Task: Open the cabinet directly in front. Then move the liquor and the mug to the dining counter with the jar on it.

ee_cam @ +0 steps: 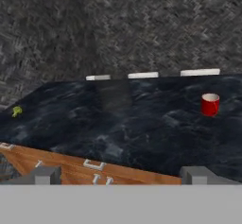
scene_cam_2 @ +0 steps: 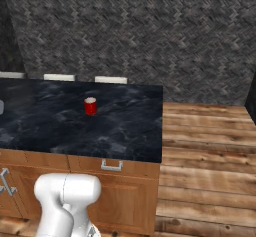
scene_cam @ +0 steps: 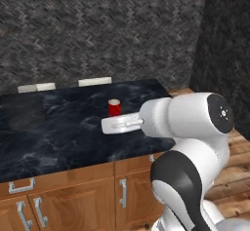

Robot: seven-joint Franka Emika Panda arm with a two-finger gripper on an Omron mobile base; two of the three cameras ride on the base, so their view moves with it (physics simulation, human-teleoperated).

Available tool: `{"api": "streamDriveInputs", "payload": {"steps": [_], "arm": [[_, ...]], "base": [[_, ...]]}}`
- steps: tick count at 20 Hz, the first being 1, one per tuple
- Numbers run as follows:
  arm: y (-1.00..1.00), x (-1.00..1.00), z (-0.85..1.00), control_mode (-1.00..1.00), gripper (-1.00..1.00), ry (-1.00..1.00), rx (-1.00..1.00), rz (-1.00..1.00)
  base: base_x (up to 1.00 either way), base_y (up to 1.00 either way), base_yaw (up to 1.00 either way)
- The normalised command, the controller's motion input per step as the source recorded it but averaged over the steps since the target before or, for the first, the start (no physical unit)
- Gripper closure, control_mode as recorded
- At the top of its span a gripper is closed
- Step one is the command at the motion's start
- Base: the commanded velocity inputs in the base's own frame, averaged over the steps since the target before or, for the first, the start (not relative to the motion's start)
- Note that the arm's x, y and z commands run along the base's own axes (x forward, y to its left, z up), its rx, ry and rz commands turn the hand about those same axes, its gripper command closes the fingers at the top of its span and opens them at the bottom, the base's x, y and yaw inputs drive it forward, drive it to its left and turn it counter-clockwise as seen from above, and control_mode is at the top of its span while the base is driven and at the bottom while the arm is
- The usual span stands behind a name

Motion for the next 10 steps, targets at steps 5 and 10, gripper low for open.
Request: {"api": "streamDriveInputs", "payload": {"steps": [5,10], "arm": [[-0.01,0.0,0.0,-1.0,-1.0,0.2,0.0,-0.01],[0.0,0.0,0.0,-1.0,-1.0,0.16,0.0,-0.03]], "base": [[0.0,0.0,0.0],[0.0,0.0,0.0]]}}
